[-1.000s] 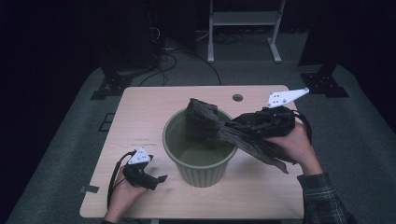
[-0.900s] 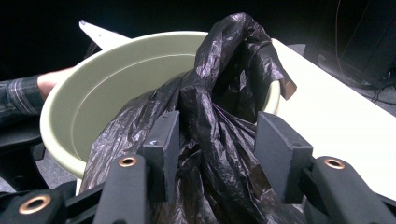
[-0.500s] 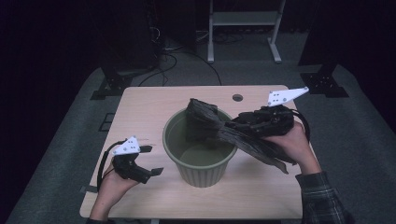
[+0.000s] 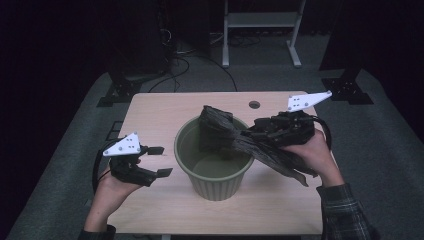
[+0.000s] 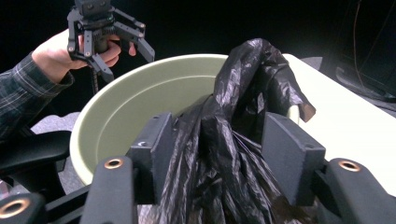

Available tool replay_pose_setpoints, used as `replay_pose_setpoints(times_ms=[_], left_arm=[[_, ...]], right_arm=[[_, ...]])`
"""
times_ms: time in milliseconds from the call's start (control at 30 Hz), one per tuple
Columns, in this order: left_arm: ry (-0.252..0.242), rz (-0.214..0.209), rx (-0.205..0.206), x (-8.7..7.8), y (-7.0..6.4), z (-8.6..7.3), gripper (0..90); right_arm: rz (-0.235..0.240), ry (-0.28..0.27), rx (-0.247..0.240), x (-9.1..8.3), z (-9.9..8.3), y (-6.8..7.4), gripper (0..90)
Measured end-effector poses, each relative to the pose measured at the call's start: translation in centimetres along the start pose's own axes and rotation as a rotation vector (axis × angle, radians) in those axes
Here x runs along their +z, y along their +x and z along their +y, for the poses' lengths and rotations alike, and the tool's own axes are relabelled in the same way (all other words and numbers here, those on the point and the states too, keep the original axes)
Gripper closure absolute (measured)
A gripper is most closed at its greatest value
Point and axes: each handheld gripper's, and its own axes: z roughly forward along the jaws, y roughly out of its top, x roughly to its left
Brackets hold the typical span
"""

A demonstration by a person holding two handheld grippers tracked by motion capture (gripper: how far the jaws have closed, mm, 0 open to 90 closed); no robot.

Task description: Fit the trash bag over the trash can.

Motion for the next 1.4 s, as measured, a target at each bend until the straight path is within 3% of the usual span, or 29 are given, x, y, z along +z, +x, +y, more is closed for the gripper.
replay_pose_setpoints(times_ms=[267, 367, 433, 500, 567, 1000, 1267, 1400], left_arm=[[-0.021, -0.002, 0.045, 0.4, 0.4, 3.3, 24.9], [-0.028, -0.005, 0.056, 1.0, 0.8, 4.3, 24.9], [-0.03, -0.009, 0.06, 1.5, 1.2, 5.0, 24.9], [-0.034, -0.006, 0.063, 1.9, 1.5, 5.6, 24.9], [-0.039, -0.009, 0.071, 2.3, 1.8, 6.1, 24.9], [-0.051, -0.002, 0.093, 5.9, 5.1, 9.3, 25.4], [-0.036, -0.03, 0.107, 8.7, 6.7, 10.7, 25.4], [-0.013, -0.074, 0.11, 10.5, 7.3, 11.0, 26.2]], right_arm=[[0.024, 0.025, 0.011, 1.5, 0.1, -0.1, 36.4], [0.021, 0.052, 0.019, 2.5, 0.2, -0.3, 38.9], [0.025, 0.077, 0.024, 2.9, 0.1, -0.4, 50.3], [0.021, 0.094, 0.016, 3.2, 0.0, -0.5, 74.5], [0.028, 0.093, 0.014, 3.2, 0.0, -0.6, 86.5], [0.069, 0.088, 0.017, 2.8, -0.3, -0.9, 88.7], [0.096, 0.086, 0.019, 2.7, -0.3, -1.0, 88.7], [0.112, 0.081, 0.016, 2.7, -0.3, -1.0, 88.8]])
